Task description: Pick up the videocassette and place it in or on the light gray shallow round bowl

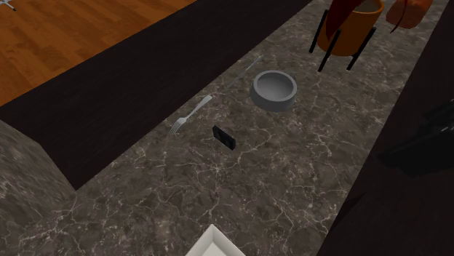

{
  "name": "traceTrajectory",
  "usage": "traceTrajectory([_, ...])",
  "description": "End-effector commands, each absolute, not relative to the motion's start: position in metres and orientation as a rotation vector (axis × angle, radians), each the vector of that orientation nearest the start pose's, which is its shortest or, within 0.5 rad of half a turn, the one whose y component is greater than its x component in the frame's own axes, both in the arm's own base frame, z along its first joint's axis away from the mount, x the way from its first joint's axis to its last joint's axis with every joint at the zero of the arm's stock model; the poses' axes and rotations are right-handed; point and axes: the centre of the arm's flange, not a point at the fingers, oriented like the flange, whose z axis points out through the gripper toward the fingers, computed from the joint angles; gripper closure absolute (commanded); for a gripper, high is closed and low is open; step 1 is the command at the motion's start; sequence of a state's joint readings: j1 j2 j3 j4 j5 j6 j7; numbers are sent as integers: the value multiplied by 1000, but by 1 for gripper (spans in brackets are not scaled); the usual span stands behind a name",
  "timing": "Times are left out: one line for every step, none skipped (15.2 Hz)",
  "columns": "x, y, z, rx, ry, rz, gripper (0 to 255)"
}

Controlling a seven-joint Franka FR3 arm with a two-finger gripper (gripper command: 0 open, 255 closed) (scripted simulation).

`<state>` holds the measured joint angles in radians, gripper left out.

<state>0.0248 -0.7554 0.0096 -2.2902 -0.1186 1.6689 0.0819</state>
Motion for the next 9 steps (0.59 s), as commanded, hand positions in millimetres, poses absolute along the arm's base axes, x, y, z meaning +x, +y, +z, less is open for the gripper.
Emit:
traceTrajectory([326,1,622,-3250,75,-230,0])
traceTrajectory([336,3,614,-3249,80,-228,0])
traceTrajectory([346,5,606,-3248,85,-226,0])
traceTrajectory([357,8,598,-3247,90,-225,0])
traceTrajectory([367,10,590,-3247,95,-223,0])
traceTrajectory([377,12,582,-3246,100,-222,0])
traceTrajectory([387,14,573,-3245,105,-220,0])
traceTrajectory([397,17,565,-3244,110,-219,0])
traceTrajectory([408,19,557,-3243,115,-217,0])
